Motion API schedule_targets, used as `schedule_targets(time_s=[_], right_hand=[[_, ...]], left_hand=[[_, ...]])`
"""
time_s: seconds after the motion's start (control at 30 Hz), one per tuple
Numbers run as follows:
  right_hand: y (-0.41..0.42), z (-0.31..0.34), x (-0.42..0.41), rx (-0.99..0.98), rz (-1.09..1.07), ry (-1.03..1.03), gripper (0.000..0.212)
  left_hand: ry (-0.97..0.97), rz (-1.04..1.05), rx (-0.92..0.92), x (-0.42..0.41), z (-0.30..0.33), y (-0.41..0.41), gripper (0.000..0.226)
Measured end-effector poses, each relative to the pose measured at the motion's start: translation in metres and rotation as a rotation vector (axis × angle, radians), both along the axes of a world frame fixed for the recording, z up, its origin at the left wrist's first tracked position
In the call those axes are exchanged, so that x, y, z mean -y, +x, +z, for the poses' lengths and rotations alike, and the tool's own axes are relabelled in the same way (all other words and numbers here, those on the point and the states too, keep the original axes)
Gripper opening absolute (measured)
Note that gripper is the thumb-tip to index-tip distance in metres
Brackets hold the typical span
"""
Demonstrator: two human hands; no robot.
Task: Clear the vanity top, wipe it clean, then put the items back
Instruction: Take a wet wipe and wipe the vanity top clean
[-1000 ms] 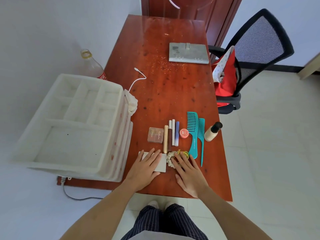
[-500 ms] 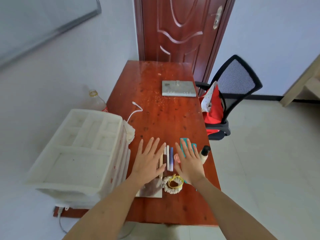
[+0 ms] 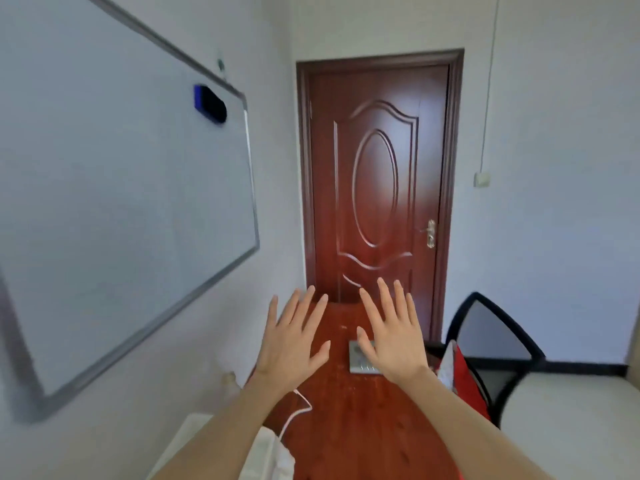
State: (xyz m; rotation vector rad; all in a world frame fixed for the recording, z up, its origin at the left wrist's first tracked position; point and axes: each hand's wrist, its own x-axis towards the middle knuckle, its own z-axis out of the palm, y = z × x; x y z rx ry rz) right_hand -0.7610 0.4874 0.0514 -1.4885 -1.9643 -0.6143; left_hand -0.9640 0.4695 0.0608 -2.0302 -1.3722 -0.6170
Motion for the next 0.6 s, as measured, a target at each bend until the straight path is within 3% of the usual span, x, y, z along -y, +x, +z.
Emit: schedule_targets(time_s=[0.33, 0.6], right_hand=[[-0.093, 0.079, 0.012, 0.021, 0.354, 0.175, 0.061], [-0.206, 0.076, 0.141, 0.024, 0.938, 0.220, 0.060]], left_hand=[[0.192, 0.399, -0.056, 0.095, 0.084, -0.094, 0.071], [0.184, 0.797, -0.045, 0.284, 0.075, -0.127, 0.070]])
